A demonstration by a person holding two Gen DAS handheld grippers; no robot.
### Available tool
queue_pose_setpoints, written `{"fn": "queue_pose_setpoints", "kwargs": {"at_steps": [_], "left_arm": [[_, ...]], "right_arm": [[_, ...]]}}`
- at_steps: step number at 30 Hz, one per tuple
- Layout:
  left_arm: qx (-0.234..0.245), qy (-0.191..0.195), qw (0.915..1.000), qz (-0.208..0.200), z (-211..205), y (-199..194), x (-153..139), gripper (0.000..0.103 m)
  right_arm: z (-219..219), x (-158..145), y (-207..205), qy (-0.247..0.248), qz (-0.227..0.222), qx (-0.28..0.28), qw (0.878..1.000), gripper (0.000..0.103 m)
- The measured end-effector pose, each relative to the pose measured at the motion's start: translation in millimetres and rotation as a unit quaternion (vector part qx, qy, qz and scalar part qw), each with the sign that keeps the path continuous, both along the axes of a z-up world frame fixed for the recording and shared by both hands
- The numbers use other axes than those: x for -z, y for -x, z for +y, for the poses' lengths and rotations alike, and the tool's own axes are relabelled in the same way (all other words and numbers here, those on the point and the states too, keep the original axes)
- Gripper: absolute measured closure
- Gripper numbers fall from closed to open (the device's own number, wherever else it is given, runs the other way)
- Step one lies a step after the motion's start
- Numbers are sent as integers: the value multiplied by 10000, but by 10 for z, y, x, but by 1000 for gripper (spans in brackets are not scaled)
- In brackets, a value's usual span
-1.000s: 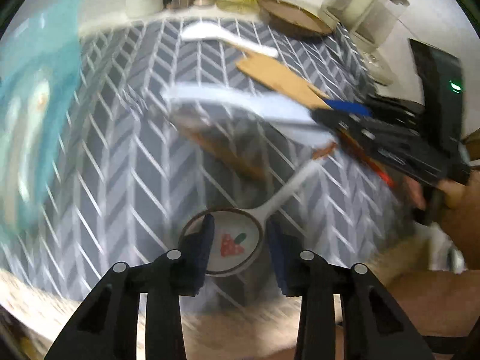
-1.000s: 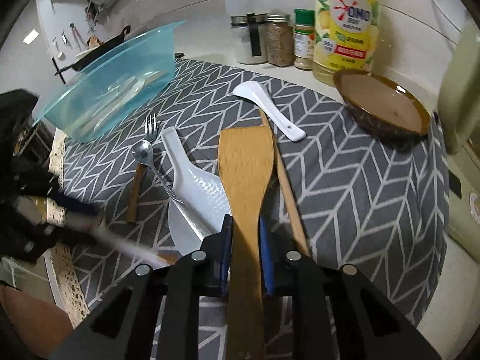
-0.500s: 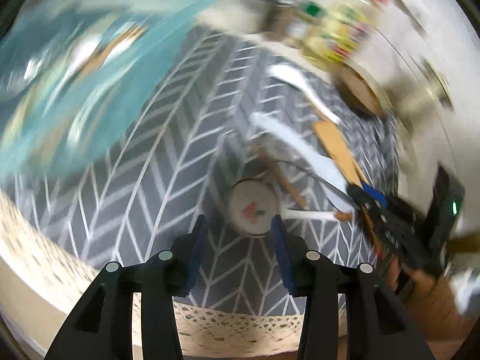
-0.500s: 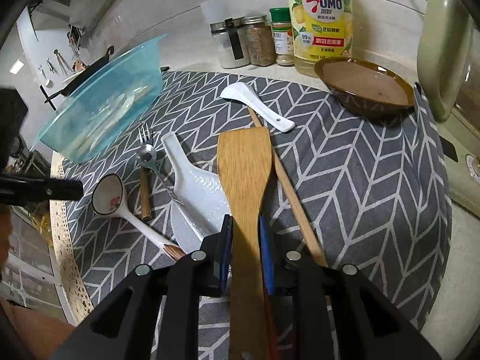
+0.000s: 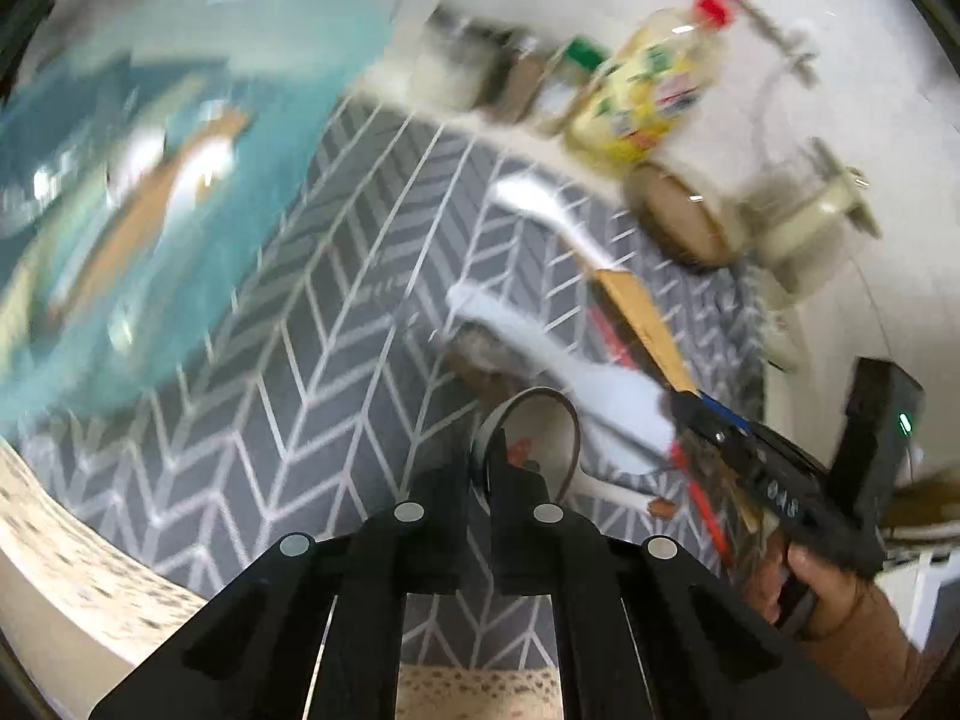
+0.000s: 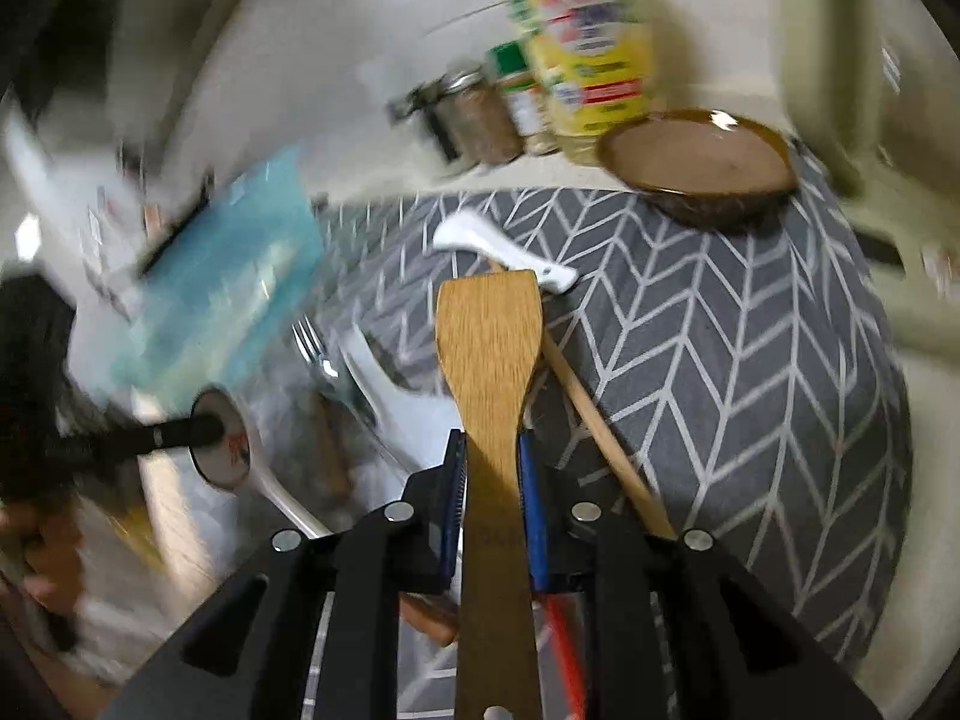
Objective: Organize utensils
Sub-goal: 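Grasp the wooden spatula with the right tool while the left tool grasps a white ceramic spoon, then carry the spatula and ceramic spoon into the blue basin and open both tools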
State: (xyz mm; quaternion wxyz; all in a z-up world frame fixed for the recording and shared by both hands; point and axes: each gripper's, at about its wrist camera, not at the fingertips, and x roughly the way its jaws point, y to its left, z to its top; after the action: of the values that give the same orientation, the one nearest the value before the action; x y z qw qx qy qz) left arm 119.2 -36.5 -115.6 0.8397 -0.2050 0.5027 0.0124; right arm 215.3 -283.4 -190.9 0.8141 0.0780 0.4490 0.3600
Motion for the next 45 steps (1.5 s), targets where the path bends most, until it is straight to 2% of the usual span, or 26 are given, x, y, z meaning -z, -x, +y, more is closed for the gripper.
{"fn": "queue_pose_setpoints", "kwargs": {"at_steps": [3, 5, 11, 15, 18, 21, 23, 26, 29, 30, 35, 39, 43, 45], "left_arm": [[255, -131, 9990, -341, 42, 35, -342, 97], [401, -310, 9972, -543, 85, 45, -577, 97], [640, -494, 9925, -919, 441, 110, -1090, 97], [918, -799, 9878, -976, 902, 130, -1340, 97], [1238, -1091, 9818, -942, 1413, 88, -1404, 97], [1574, -1359, 9754, -735, 1920, -49, -1331, 97], [1924, -1346, 9704, -569, 2201, -154, -1266, 97], [2600, -1509, 9530, -389, 2489, -331, -1159, 96], [3139, -1342, 9398, -180, 2771, -528, -1039, 96], [3228, -1416, 9357, -150, 2819, -586, -1000, 97], [3996, -1416, 9056, 121, 2769, -876, -612, 95], [4264, -1344, 8941, 269, 2647, -1039, -350, 95], [4329, -1436, 8892, 348, 2541, -1203, -172, 95], [4271, -1468, 8914, 385, 2492, -1285, -110, 95]], "right_arm": [[-110, -75, -22, -529, 203, 250, 9981, 85], [-135, -144, -7, -683, 190, 380, 9968, 85], [27, -596, 94, -774, -297, 485, 9954, 85], [351, -965, 160, -851, -645, 479, 9931, 85], [718, -1195, 249, -944, -830, 573, 9904, 85], [1167, -1324, 367, -977, -845, 793, 9884, 85], [1497, -1339, 449, -1010, -734, 926, 9878, 85], [1943, -1339, 606, -983, -681, 1178, 9858, 85], [2347, -1286, 712, -847, -595, 1362, 9853, 85], [2463, -1258, 738, -761, -549, 1397, 9857, 85], [2826, -1103, 794, -271, -267, 1549, 9872, 85], [3050, -1046, 808, 298, -217, 1658, 9855, 85], [3216, -964, 718, 708, -28, 1774, 9816, 85], [3276, -939, 685, 877, 23, 1842, 9790, 85]]}}
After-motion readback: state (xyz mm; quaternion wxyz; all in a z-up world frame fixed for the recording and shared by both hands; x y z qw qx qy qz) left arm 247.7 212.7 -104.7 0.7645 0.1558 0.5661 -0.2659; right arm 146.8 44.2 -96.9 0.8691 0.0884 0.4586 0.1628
